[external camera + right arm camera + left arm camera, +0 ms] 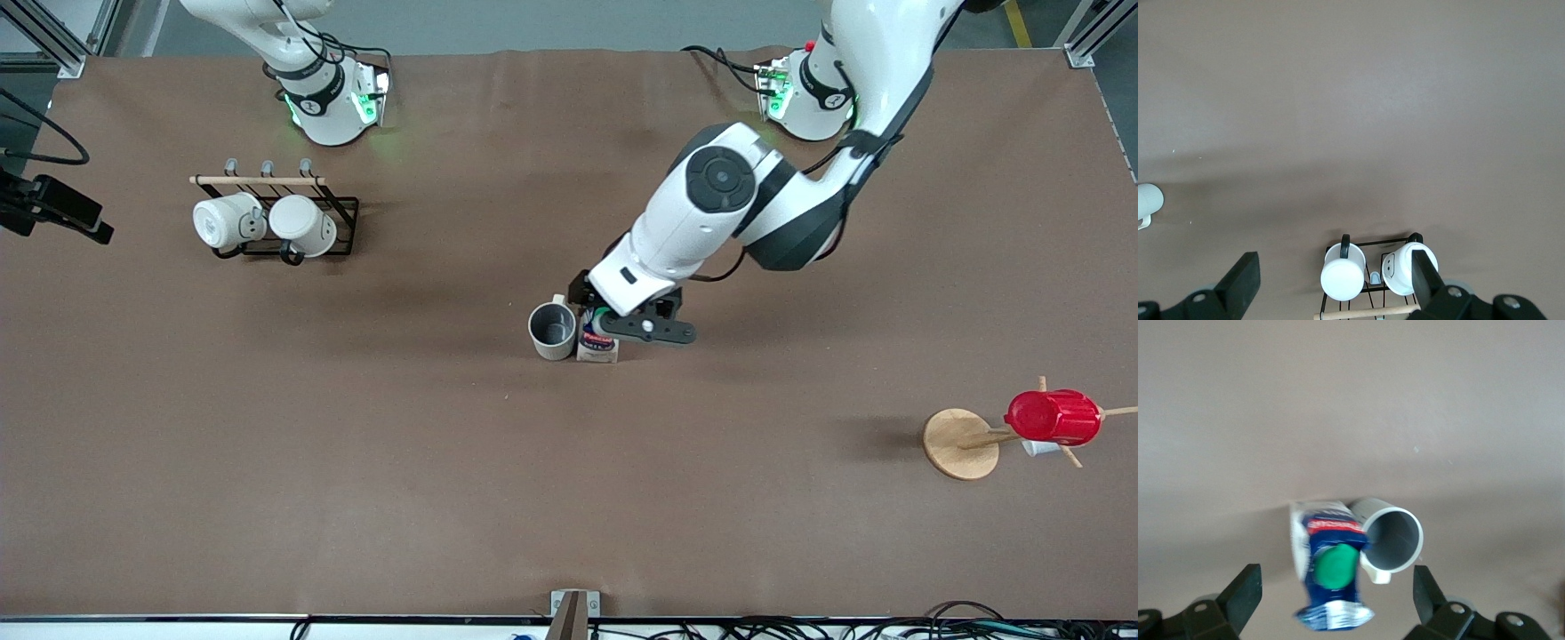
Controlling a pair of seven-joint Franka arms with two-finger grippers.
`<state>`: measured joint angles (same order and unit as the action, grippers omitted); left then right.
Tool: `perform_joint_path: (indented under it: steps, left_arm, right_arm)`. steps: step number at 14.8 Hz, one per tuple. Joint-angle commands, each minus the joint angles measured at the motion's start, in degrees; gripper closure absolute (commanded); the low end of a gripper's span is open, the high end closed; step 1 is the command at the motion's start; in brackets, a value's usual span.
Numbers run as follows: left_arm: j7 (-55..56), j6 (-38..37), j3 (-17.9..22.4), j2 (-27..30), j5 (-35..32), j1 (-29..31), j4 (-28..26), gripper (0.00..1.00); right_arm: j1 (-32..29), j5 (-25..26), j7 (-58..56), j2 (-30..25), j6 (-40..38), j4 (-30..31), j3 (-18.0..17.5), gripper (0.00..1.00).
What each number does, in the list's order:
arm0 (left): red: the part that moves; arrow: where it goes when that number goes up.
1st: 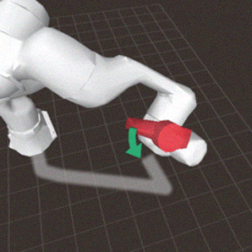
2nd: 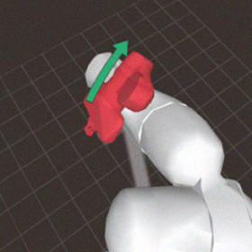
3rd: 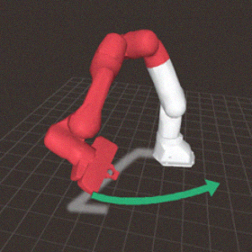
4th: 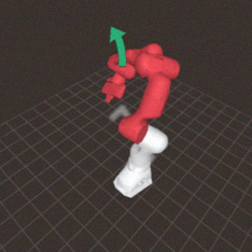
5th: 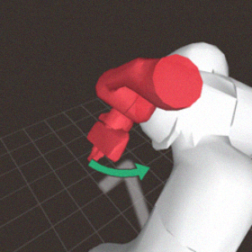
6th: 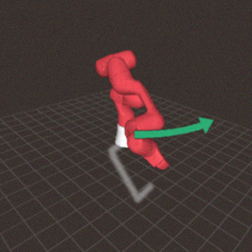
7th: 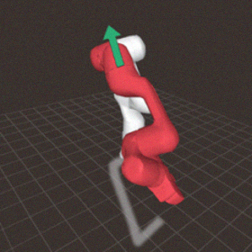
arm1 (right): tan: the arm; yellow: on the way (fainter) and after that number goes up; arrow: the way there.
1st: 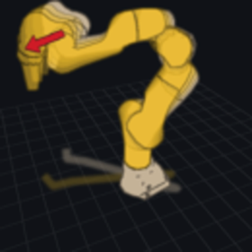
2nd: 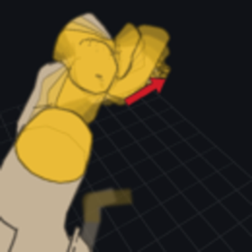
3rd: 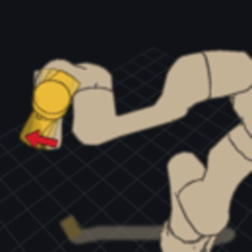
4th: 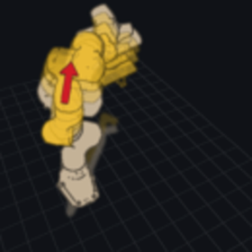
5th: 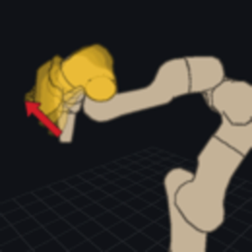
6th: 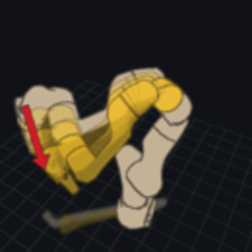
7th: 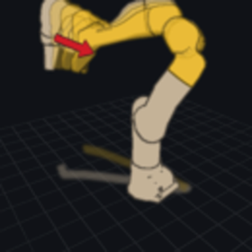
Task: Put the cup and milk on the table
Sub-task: 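Open the left gripper and lift it away from the carton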
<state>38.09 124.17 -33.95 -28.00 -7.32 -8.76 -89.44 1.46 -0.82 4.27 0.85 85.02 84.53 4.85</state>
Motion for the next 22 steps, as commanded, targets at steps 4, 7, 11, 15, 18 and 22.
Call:
perform_joint_path:
  steps: [4, 7, 11, 15, 18, 22]
  left_arm:
    - [-4.0, -16.6, 9.7, 10.5, -0.2, 0.1, -1.5, 0.0]
    - [-11.8, -21.2, 12.9, 14.5, 1.2, 1.5, -1.5, 0.0]
    - [-23.0, -24.9, 21.1, 22.1, 8.5, 2.4, -2.7, 0.0]
    - [-31.3, -26.5, 25.6, 30.8, 10.7, 4.3, -7.8, 0.0]
    - [-31.7, -26.5, 25.5, 35.5, 10.7, 5.0, -11.2, 0.0]
    - [-33.5, -25.9, 25.1, 37.6, 10.0, 6.3, -13.3, 0.0]
  right_arm:
    - [-0.2, -0.6, -0.7, 0.4, -0.8, -0.9, 0.2, 0.0]
    - [-0.2, -0.6, -0.6, 0.4, -0.7, -0.9, 0.2, 0.0]
    - [-0.3, -0.6, -0.6, 0.4, -0.7, -0.9, 0.1, 0.0]
    - [-0.3, -0.6, -0.7, 0.4, -0.6, -0.8, 0.2, 0.0]
    - [-0.3, -0.6, -0.7, 0.4, -0.6, -0.8, 0.1, 0.0]
    - [-0.4, -0.6, -0.7, 0.5, -0.6, -0.8, 0.2, 0.0]
